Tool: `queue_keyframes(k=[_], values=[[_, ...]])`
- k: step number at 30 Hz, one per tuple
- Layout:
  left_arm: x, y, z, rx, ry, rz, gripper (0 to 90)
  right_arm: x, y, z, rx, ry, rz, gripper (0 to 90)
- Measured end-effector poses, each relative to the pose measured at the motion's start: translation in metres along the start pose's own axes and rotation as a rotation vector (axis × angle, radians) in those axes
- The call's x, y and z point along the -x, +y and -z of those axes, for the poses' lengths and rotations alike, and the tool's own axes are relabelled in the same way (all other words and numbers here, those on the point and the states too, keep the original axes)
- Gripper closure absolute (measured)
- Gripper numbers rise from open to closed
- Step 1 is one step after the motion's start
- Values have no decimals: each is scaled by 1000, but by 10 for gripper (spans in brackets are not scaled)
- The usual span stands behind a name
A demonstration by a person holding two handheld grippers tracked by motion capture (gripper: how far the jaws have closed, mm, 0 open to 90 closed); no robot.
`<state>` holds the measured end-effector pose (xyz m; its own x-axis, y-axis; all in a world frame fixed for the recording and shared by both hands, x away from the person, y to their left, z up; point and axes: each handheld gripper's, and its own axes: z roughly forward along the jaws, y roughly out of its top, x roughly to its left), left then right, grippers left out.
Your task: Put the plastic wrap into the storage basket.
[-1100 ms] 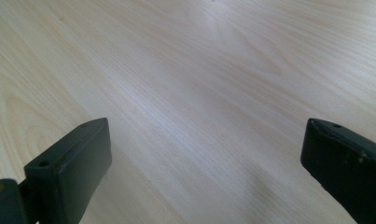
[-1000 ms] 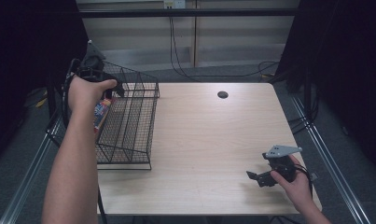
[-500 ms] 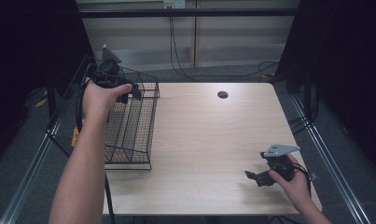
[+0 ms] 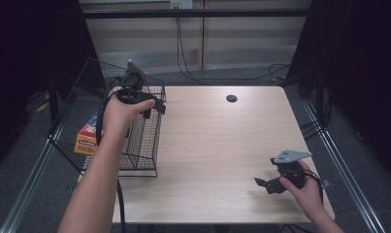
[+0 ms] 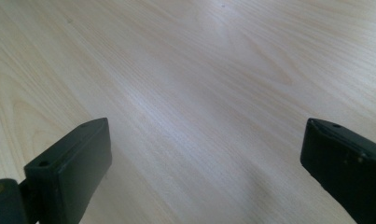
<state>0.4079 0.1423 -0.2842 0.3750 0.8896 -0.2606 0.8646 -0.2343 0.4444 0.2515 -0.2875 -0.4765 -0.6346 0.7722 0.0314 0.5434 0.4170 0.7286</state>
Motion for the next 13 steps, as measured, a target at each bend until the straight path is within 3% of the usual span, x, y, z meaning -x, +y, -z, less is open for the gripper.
queue_keyframes(k=[13], values=[[22,-14,-25,5,-68,-88,165,0,0,-2,-3,-1,9,19]])
